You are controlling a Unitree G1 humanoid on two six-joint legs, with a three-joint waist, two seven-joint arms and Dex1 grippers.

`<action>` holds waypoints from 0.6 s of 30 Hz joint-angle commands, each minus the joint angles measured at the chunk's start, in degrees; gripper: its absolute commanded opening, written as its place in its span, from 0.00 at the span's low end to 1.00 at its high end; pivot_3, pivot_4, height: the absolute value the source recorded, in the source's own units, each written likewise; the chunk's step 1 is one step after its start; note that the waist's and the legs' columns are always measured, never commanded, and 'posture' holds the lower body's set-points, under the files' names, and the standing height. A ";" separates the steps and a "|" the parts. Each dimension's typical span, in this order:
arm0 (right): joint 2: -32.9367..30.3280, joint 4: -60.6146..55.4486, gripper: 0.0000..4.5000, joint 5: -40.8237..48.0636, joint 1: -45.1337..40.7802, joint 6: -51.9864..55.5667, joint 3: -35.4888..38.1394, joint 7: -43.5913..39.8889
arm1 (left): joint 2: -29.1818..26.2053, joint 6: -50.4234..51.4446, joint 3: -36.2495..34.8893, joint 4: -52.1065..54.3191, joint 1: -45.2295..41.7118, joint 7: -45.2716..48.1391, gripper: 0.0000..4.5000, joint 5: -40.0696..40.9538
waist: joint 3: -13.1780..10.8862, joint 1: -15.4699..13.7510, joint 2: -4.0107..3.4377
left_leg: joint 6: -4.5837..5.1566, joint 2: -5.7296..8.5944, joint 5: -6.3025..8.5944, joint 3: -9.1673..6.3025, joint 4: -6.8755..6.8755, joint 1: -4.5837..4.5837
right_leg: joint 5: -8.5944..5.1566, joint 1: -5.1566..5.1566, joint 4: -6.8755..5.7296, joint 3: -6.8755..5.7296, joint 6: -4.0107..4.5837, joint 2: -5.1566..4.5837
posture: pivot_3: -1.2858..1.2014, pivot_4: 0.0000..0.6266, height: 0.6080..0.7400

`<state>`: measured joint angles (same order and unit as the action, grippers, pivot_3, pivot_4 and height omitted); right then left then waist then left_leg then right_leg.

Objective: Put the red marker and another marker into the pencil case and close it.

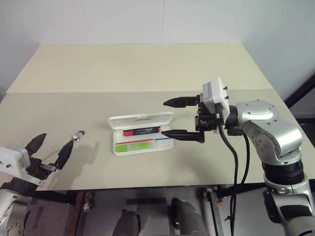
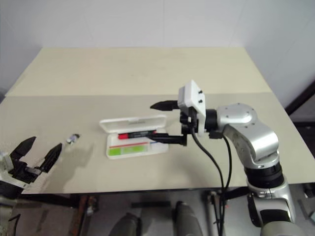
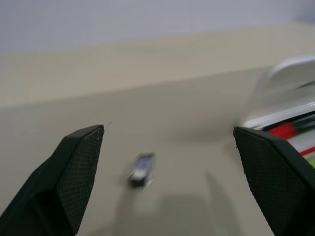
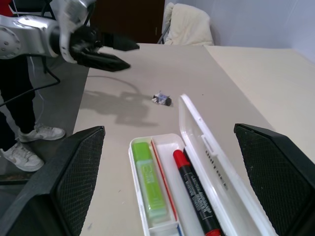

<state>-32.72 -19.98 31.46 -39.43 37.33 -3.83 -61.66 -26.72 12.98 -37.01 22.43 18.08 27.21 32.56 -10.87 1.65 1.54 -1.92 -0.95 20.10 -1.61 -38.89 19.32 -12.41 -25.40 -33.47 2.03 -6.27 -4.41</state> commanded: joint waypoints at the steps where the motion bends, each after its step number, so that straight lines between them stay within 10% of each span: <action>1: -0.59 -0.67 0.99 0.07 0.04 -1.65 0.65 0.80 | -2.53 3.59 0.80 -4.60 -3.40 -3.18 1.00 -2.25 | 0.00 -0.06 0.00 | 0.00 -0.01 0.00 -0.01 0.00 0.00 | 0.00 0.00 -0.01 -0.01 0.00 0.00 | 0.52 0.24 1.00; 18: -0.79 -2.19 0.99 0.22 0.74 -1.55 -0.26 4.03 | -11.11 1.74 10.61 -27.80 -21.35 8.89 1.00 -7.22 | 0.00 -0.07 0.01 | -0.06 -0.03 0.01 -0.03 0.64 -0.04 | 0.16 -0.06 0.05 -0.11 -0.29 -0.03 | 0.52 0.24 1.00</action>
<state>-33.07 -20.18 31.39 -38.75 36.22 -4.41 -58.13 -36.69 15.44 -26.42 -5.08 -2.73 34.41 25.55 -10.86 1.58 1.55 -1.97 -0.98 20.10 -1.63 -38.18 19.29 -12.25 -25.48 -33.39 1.93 -6.56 -4.45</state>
